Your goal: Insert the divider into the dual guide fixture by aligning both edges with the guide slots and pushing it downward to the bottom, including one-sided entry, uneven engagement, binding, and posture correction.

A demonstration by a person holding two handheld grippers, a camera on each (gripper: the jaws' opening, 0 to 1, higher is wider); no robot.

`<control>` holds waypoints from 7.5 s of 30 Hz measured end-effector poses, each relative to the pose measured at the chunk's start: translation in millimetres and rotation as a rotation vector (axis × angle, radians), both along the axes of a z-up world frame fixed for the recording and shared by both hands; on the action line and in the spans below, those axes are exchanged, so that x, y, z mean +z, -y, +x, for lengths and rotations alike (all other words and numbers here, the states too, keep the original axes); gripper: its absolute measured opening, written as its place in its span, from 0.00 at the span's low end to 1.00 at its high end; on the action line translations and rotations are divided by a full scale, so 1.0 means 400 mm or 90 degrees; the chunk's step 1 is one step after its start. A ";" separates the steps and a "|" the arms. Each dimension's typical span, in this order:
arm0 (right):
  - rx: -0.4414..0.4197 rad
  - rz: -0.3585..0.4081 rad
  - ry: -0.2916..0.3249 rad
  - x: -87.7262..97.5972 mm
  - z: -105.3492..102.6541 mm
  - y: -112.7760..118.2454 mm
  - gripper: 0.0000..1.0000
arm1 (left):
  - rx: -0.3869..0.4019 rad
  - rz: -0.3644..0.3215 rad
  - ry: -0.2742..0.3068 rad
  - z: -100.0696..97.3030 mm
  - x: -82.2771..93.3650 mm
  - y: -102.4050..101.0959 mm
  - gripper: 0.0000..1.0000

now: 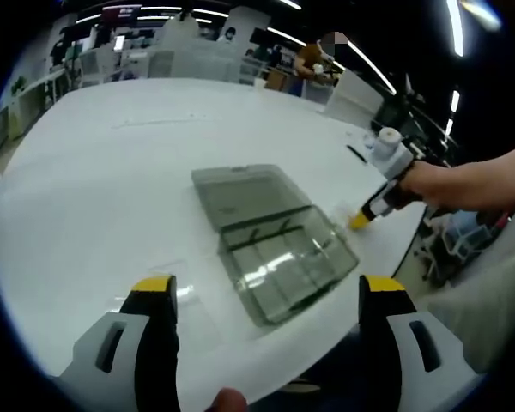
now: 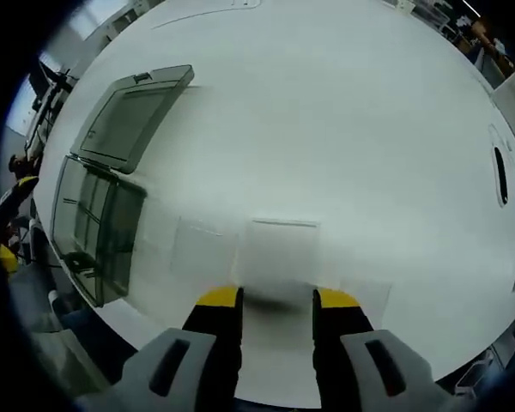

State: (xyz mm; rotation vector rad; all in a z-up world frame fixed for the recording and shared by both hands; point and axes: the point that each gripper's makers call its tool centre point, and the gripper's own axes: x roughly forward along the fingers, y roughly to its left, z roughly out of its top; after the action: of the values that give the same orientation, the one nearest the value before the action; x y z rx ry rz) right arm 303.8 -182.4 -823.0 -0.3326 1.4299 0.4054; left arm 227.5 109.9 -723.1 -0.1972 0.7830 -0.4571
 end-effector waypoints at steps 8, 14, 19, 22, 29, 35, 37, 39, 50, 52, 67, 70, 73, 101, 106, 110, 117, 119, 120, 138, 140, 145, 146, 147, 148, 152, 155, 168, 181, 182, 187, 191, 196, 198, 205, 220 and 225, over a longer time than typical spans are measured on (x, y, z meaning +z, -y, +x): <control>0.014 0.009 0.015 0.023 -0.004 -0.005 0.27 | -0.007 -0.001 0.002 0.003 0.004 0.009 0.84; 0.033 0.022 0.026 0.043 -0.008 -0.018 0.27 | -0.015 -0.003 0.002 0.003 0.007 0.017 0.83; 0.048 0.038 0.036 0.064 -0.010 -0.033 0.27 | -0.019 -0.004 0.002 0.005 0.009 0.021 0.82; 0.055 0.044 0.042 0.072 -0.009 -0.040 0.27 | -0.024 -0.005 0.002 0.007 0.009 0.027 0.81; 0.073 0.059 0.054 0.094 -0.015 -0.063 0.27 | -0.033 -0.012 0.006 0.017 0.016 0.042 0.78; 0.095 0.081 0.069 0.125 -0.020 -0.092 0.27 | -0.038 -0.025 0.004 0.023 0.014 0.059 0.76; 0.108 0.086 0.076 0.135 -0.021 -0.103 0.27 | -0.040 -0.027 0.004 0.027 0.015 0.064 0.76; 0.117 0.092 0.082 0.146 -0.023 -0.113 0.27 | -0.042 -0.031 0.003 0.030 0.016 0.071 0.74; 0.169 0.128 0.113 0.214 -0.040 -0.190 0.27 | -0.065 -0.059 0.025 0.068 0.041 0.122 0.65; 0.177 0.136 0.116 0.225 -0.045 -0.206 0.27 | -0.070 -0.066 0.028 0.072 0.046 0.133 0.62; 0.221 0.179 0.135 0.275 -0.078 -0.291 0.27 | -0.081 -0.098 0.076 0.087 0.089 0.181 0.51; 0.227 0.188 0.138 0.284 -0.085 -0.307 0.27 | -0.077 -0.110 0.087 0.089 0.099 0.189 0.48; 0.232 0.196 0.140 0.291 -0.093 -0.319 0.27 | -0.074 -0.121 0.091 0.090 0.104 0.195 0.43; 0.254 0.266 0.148 0.322 -0.142 -0.406 0.27 | -0.021 -0.231 0.086 0.084 0.137 0.231 0.10; 0.256 0.271 0.151 0.327 -0.145 -0.411 0.27 | -0.018 -0.233 0.085 0.085 0.138 0.235 0.08; 0.249 0.279 0.151 0.330 -0.145 -0.415 0.27 | -0.007 -0.243 0.084 0.086 0.139 0.236 0.05; 0.229 0.299 0.144 0.330 -0.150 -0.426 0.27 | 0.006 -0.260 0.074 0.084 0.133 0.236 0.00; 0.223 0.303 0.144 0.331 -0.147 -0.429 0.27 | 0.010 -0.266 0.073 0.087 0.134 0.232 0.00; 0.218 0.308 0.143 0.332 -0.147 -0.432 0.27 | 0.012 -0.267 0.073 0.089 0.134 0.231 0.00; 0.166 0.327 0.140 0.335 -0.150 -0.434 0.27 | 0.020 -0.289 0.061 0.093 0.131 0.241 0.00; 0.167 0.327 0.140 0.337 -0.150 -0.435 0.27 | 0.018 -0.288 0.065 0.093 0.134 0.242 0.00; 0.160 0.333 0.139 0.340 -0.149 -0.435 0.27 | 0.018 -0.293 0.064 0.094 0.139 0.243 0.00; 0.160 0.332 0.139 0.341 -0.150 -0.435 0.27 | 0.019 -0.297 0.061 0.093 0.140 0.244 0.00; 0.158 0.333 0.140 0.341 -0.150 -0.436 0.27 | 0.021 -0.302 0.059 0.094 0.140 0.244 0.00; 0.157 0.333 0.140 0.340 -0.150 -0.436 0.27 | 0.021 -0.304 0.058 0.094 0.140 0.243 0.00; 0.161 0.332 0.142 0.337 -0.154 -0.435 0.27 | 0.008 -0.305 0.053 0.089 0.140 0.249 0.00; 0.164 0.330 0.146 0.336 -0.153 -0.432 0.28 | 0.010 -0.317 0.043 0.089 0.139 0.251 0.00; 0.178 0.331 0.158 0.337 -0.150 -0.428 0.29 | -0.006 -0.319 0.035 0.090 0.142 0.260 0.00; 0.220 0.368 0.153 0.345 -0.156 -0.443 0.36 | -0.020 -0.335 0.028 0.087 0.150 0.259 0.00; 0.225 0.371 0.149 0.344 -0.158 -0.445 0.36 | -0.025 -0.341 0.026 0.087 0.153 0.260 0.00; 0.227 0.395 0.148 0.346 -0.159 -0.447 0.33 | -0.033 -0.352 0.011 0.093 0.154 0.248 0.00; 0.224 0.404 0.147 0.349 -0.157 -0.452 0.33 | -0.046 -0.358 0.006 0.100 0.154 0.248 0.00; 0.214 0.419 0.145 0.352 -0.151 -0.450 0.32 | -0.061 -0.370 -0.004 0.107 0.156 0.248 0.00; 0.215 0.424 0.141 0.352 -0.152 -0.450 0.31 | -0.063 -0.382 -0.013 0.111 0.156 0.245 0.00; 0.209 0.450 0.136 0.357 -0.148 -0.454 0.30 | -0.081 -0.404 -0.029 0.124 0.159 0.241 0.00; 0.183 0.568 0.131 0.383 -0.113 -0.450 0.28 | -0.122 -0.459 -0.038 0.136 0.207 0.233 0.00; 0.182 0.633 0.103 0.397 -0.119 -0.458 0.27 | -0.133 -0.481 -0.041 0.132 0.217 0.228 0.00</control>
State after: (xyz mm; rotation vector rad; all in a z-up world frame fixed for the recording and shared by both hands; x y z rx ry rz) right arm 256.1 0.7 -664.0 0.2439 0.8776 1.2215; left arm 280.3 18.6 -636.1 -0.8403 0.6655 -0.9381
